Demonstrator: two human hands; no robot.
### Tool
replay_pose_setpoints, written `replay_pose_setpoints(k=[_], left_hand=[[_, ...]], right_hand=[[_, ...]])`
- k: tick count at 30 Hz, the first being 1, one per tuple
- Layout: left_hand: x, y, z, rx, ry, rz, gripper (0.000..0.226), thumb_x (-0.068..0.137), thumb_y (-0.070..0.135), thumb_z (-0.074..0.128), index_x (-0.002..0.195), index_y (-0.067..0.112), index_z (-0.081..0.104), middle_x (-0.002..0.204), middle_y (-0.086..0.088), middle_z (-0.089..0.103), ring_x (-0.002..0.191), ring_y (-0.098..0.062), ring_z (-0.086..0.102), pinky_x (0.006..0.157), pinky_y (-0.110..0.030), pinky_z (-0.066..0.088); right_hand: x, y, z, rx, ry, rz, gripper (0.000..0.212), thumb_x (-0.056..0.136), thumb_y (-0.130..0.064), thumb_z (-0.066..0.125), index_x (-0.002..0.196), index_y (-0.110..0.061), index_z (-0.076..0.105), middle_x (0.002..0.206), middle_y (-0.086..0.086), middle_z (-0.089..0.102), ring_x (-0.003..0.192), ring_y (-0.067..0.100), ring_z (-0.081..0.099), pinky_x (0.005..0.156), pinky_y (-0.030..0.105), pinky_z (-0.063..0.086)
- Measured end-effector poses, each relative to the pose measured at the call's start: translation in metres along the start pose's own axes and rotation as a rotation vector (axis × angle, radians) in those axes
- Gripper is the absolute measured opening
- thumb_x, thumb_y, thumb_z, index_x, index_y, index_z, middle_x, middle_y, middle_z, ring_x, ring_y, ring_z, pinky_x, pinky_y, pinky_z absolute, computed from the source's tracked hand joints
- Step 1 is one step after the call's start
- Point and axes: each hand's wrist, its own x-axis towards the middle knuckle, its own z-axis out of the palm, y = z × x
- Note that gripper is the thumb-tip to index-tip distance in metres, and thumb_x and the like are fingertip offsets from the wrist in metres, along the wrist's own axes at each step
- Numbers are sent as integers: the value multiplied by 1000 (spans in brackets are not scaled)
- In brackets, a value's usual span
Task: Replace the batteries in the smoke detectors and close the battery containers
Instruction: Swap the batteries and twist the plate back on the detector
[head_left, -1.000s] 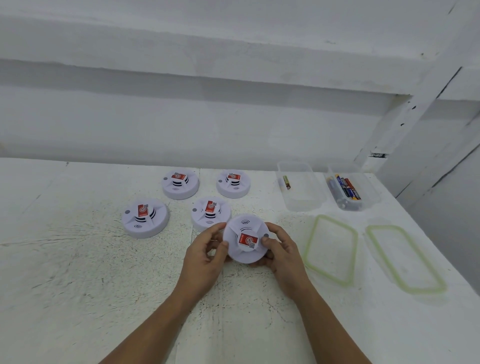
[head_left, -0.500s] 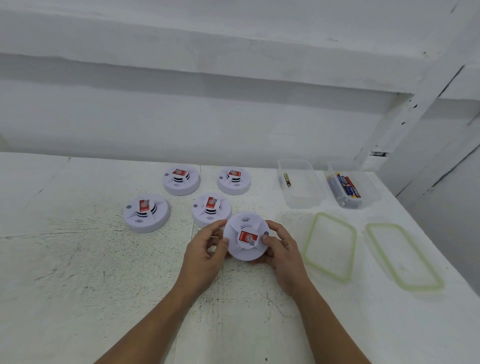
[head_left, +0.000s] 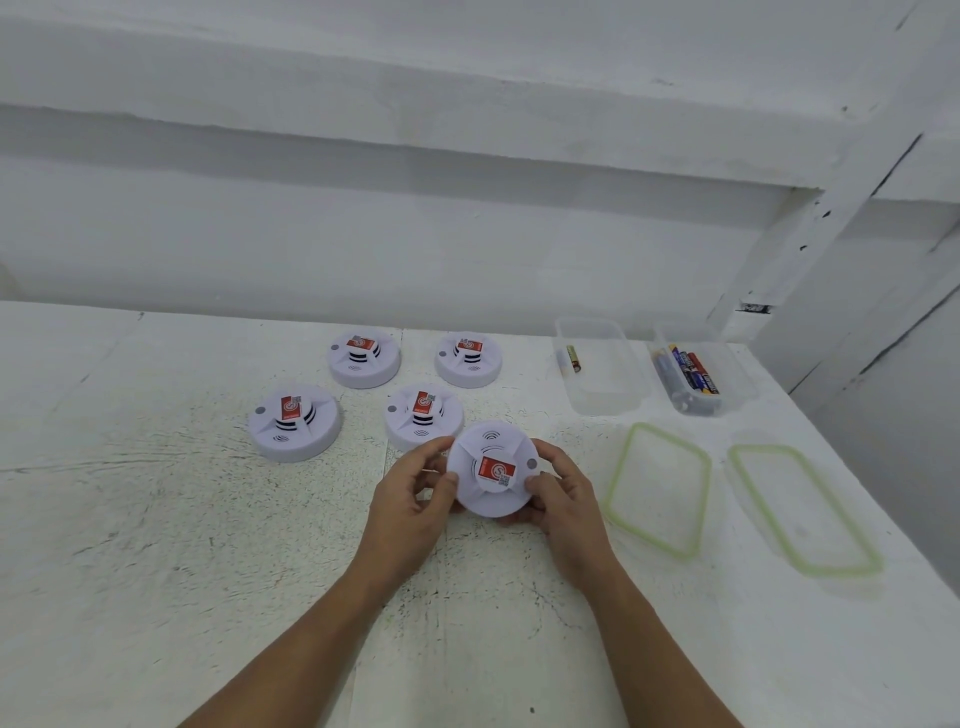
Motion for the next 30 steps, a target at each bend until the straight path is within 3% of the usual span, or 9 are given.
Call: replay_pose_setpoints(k=[6,13,19,23,27,30], left_hand=[[1,-3,0,15,-2,6,36,93,12,59,127,24,59,110,4,66,95,-12,64,80,-34,58],[0,-1,0,-2,-1,6,36,93,9,58,127,20,59,109,2,65,92,-10,64,74,-23,57],[0,-2,0,-3,3,5,36,93,9,59,127,21,60,109,4,65,92,-9,64,75,-25,57],[-1,-2,0,-9,1,10,36,93,9,59,126,20,60,109,3,65,91,-8,64,72,-20,56],[-1,-2,1,-7,3,5,36,93,10,59,126,22,59,110,6,65,91,-6,63,73,-19,55],[-1,-3,0,-14,0,-1,36,93,11,58,126,25,59,110,8,65,94,-8,64,79,-29,58]], right_hand=[[-2,0,2,-30,20,-20,36,93,0,45,114,-22,63,96,5,73,93,32,68,71,47,58],[-4,0,3,-41,45,-32,35,93,0,46,113,-22,64,91,3,74,91,32,68,71,49,59],[-4,2,4,-88,58,-48,32,93,-4,48,115,-22,63,91,-2,74,92,31,67,72,50,58],[-5,4,5,-109,60,-66,31,90,-19,51,119,-21,62,96,1,73,92,28,69,73,51,58],[-4,5,4,-105,61,-61,32,94,-4,47,117,-21,62,93,4,73,91,32,68,73,56,56],[-6,4,5,-106,55,-88,34,93,-6,49,119,-23,61,93,6,73,92,31,68,76,53,57]])
